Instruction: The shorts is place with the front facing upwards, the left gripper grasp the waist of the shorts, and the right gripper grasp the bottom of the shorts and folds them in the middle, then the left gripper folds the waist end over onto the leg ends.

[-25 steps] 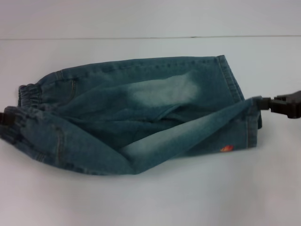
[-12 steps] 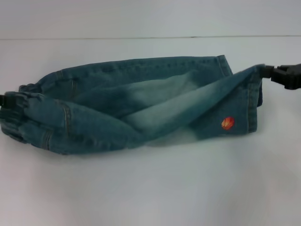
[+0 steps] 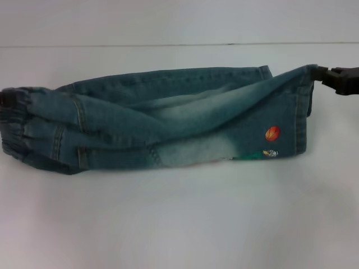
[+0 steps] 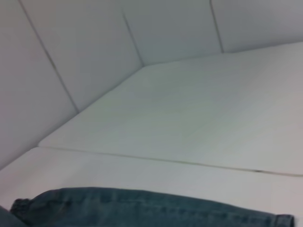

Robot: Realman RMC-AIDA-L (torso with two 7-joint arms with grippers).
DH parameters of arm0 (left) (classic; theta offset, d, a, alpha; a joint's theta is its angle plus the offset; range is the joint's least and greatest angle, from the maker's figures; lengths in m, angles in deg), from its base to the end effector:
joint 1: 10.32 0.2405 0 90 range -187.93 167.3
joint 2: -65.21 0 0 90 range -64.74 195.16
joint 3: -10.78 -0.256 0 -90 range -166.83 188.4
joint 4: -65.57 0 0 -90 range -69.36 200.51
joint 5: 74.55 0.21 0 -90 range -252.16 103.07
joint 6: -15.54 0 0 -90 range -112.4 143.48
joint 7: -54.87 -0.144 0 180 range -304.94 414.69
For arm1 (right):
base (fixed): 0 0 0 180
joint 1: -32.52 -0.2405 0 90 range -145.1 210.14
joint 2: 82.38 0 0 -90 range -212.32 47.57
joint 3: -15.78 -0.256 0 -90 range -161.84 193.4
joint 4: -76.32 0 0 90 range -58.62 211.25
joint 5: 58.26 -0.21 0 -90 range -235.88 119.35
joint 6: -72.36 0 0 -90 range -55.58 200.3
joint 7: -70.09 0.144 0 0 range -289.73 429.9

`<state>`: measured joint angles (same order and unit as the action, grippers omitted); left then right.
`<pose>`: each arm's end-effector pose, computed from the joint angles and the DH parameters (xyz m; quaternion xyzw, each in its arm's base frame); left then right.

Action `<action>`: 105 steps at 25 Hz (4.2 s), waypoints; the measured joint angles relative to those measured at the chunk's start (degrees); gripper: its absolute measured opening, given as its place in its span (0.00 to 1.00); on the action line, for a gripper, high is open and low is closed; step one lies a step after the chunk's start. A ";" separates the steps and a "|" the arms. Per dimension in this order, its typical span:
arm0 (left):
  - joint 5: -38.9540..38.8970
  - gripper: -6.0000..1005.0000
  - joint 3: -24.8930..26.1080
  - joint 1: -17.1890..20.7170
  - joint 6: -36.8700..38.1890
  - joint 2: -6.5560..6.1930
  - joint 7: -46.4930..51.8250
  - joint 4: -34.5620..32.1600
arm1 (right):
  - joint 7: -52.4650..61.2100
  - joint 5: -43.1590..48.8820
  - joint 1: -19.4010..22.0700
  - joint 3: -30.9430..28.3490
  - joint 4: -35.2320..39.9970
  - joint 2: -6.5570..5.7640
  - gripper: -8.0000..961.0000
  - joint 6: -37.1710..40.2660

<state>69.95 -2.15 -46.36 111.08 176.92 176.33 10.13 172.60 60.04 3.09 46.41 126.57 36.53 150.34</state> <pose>-0.3100 0.3523 0.1381 -0.8050 -0.5192 -0.1540 0.2425 0.2882 0.3680 0.0692 -0.8483 0.3770 0.2390 0.2848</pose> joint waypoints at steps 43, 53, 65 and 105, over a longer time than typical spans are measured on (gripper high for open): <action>-7.14 0.11 -6.21 0.79 -12.39 4.30 -3.45 2.25 | -10.36 -7.22 -5.70 0.95 -12.38 0.44 0.03 -17.32; -9.14 0.12 -7.89 0.65 -17.28 4.55 -3.13 2.35 | -9.05 -7.45 -6.59 0.61 -13.12 0.32 0.03 -21.74; -9.92 0.12 -8.30 0.17 -21.77 5.71 -3.54 2.98 | -9.56 -7.53 -8.28 1.17 -15.15 0.55 0.03 -25.61; -11.47 0.13 -13.45 -0.19 -34.53 7.76 -3.15 4.91 | -9.58 -8.01 -12.59 9.91 -18.29 0.97 0.03 -41.44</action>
<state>58.49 -15.60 -46.55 76.56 184.69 173.18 15.04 163.02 52.03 -9.50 56.32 108.28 37.50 108.90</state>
